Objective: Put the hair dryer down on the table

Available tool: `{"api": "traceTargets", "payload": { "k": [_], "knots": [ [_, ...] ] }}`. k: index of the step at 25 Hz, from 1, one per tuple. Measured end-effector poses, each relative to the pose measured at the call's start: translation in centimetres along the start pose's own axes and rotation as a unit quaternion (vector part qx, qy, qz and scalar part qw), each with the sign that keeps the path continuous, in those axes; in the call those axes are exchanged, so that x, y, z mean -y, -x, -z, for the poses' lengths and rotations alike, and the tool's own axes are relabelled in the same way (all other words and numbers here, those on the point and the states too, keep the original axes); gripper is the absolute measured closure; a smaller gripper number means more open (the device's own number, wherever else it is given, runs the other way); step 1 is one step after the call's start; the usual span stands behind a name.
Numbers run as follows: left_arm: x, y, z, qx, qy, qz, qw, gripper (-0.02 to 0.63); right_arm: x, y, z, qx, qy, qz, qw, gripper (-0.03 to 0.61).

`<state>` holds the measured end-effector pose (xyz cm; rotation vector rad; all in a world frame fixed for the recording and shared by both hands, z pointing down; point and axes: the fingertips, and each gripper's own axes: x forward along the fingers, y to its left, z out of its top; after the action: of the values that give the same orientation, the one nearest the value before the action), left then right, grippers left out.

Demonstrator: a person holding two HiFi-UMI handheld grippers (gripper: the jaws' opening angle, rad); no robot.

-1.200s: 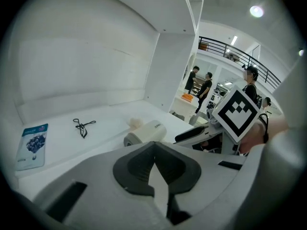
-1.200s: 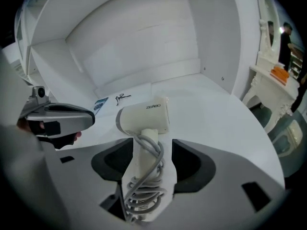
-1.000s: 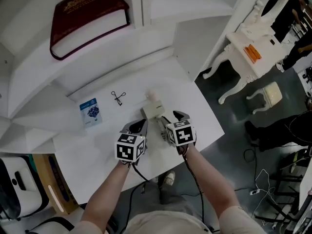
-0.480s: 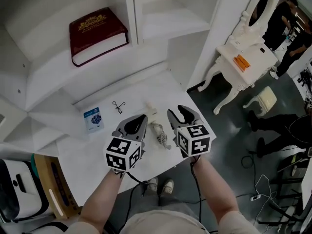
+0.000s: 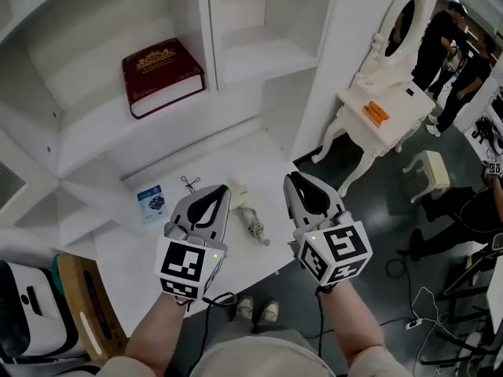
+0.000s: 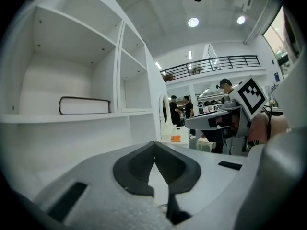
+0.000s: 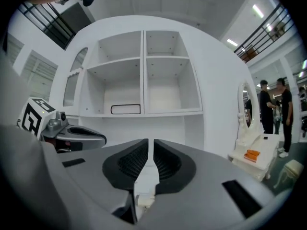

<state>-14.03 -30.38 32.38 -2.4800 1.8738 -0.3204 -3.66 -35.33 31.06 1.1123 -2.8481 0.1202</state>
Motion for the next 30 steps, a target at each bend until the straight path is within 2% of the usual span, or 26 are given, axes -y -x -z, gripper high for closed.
{"api": "traceTargets", "payload": {
  "k": [5,8,13,18,24,28,30],
  "knots": [
    [1.1,3.2,-3.9,0.038,-0.011,-0.008,0.9992,0.6,-2.1,3.8,-3.2,0.028,0.051,-0.005,0.998,0.541],
    [1.7,5.3,-6.0,0.062,-0.008,-0.014,0.9979,0.6,-2.8,6.2,-4.9,0.049,0.057,-0.005,0.997,0.541],
    [3.6,7.9,-7.3,0.075,0.015,-0.012,0.997,0.6,-3.8,9.6,-6.3,0.074,0.051,-0.014,0.996,0.543],
    [4.5,9.2,-6.2,0.093,0.02,-0.024,0.9952,0.6,-4.4,11.6,-5.2,0.084,0.055,-0.011,0.995,0.545],
    [6.9,9.8,-4.2,0.072,0.031,-0.011,0.9969,0.6,-5.2,13.2,-2.8,0.069,0.088,0.003,0.994,0.545],
    [8.3,10.1,-3.4,0.07,-0.008,-0.001,0.9975,0.6,-5.8,13.5,-1.0,0.055,0.085,-0.004,0.995,0.545],
    [8.8,10.2,-2.9,0.063,-0.012,0.002,0.9979,0.6,-6.0,13.7,-0.4,0.052,0.074,-0.009,0.996,0.545]
  ]
}}
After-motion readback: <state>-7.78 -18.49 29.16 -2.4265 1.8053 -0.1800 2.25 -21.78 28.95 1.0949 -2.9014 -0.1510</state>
